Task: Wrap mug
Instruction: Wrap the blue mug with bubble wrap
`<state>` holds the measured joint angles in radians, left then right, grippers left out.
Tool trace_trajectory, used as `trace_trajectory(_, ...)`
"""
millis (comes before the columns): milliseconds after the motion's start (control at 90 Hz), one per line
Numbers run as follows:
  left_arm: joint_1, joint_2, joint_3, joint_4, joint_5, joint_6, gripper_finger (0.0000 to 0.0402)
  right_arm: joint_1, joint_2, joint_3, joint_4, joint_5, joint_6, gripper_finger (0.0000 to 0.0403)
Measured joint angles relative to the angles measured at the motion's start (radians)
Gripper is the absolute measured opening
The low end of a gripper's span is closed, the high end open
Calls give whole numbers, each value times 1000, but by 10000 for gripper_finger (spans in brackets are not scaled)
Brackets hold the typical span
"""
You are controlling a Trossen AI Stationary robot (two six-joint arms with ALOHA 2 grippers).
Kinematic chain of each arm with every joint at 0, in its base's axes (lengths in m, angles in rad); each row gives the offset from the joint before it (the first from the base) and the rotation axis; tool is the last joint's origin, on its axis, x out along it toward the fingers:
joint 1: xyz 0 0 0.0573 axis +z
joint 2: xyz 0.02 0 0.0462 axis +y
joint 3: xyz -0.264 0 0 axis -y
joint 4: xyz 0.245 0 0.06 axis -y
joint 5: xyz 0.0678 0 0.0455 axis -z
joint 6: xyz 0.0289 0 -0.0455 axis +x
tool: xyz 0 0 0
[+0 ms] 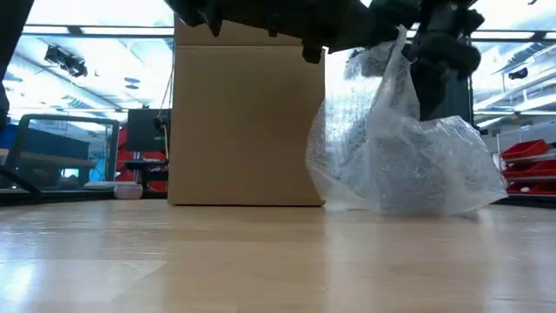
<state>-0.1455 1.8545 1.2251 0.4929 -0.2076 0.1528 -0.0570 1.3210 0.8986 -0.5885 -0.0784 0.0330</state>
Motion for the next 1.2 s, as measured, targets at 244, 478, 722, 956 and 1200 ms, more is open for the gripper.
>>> trace_trajectory(244, 0, 0, 0, -3, 0, 0, 0, 1, -120, 0, -45, -34, 64, 0)
trace_trajectory(478, 0, 0, 0, -4, 0, 0, 0, 29, -210, 1, -53, -137, 147, 0)
trace_trajectory(722, 18, 0, 0, 12, -5, -5, 0, 76, -300, 2, -49, -141, 202, 0)
trace_trajectory(956, 61, 3, 0, 23, 9, -54, 0, 115, -381, 3, 55, -162, 230, 0)
trace_trajectory(1200, 81, 53, 4, 106, 23, -93, 0, 179, -297, 4, 135, -38, 253, 0)
